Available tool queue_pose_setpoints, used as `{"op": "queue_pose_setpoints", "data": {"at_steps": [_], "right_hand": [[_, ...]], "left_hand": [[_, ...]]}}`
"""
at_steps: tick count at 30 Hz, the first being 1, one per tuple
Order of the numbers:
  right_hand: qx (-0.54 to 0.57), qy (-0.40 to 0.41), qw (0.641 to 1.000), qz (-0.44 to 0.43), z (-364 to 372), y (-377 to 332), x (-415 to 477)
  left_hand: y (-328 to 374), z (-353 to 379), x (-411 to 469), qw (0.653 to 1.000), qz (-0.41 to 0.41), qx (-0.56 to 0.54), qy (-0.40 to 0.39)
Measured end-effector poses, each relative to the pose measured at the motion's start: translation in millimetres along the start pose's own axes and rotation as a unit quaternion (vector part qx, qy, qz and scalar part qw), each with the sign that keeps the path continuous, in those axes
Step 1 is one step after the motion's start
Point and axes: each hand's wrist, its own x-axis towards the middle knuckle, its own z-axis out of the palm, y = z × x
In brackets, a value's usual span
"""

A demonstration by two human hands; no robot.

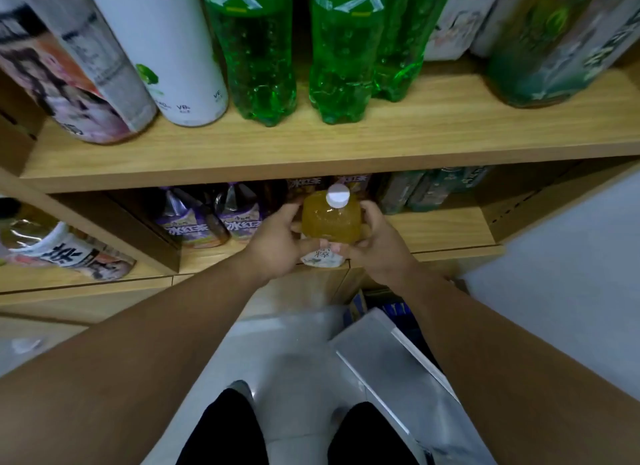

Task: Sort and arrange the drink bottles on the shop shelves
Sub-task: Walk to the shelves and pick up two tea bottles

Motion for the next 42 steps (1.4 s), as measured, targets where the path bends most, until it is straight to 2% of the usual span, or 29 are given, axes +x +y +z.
{"op": "queue_pose_setpoints", "data": {"at_steps": [4,8,14,19,26,29,38,42], "right_hand": [[0.025,-0.029,0.999,0.01,-5.6,-18.8,-42.4],[0.032,-0.038,0.999,-0.002,-13.1,-60.1,-93.6],[0.042,-0.098,0.994,-0.039,-19.3,-126.1,-150.8],[0.048,-0.152,0.985,-0.073,8.1,-184.3,-166.0],[0.064,-0.163,0.98,-0.098,66.9,-260.0,-164.0],[0.081,-0.151,0.981,-0.089,86.4,-277.8,-158.1],[0.107,-0.017,0.993,-0.04,112.3,-312.5,-147.6],[0.15,0.043,0.987,-0.026,126.2,-318.5,-151.9]], "left_hand": [[20.8,1.6,-46.8,1.0,-0.005,-0.02,-0.007],[49.5,-1.6,-104.7,0.996,-0.019,-0.085,-0.009],[97.6,-21.6,-196.0,0.993,-0.029,-0.112,0.035],[126.0,-64.7,-249.7,0.991,-0.026,-0.099,0.088],[141.0,-143.3,-291.5,0.988,0.003,-0.086,0.128],[133.2,-179.7,-292.5,0.989,0.01,-0.052,0.138],[110.0,-311.1,-253.3,0.941,-0.019,0.056,0.334],[110.9,-348.3,-217.4,0.943,-0.016,0.057,0.327]]}}
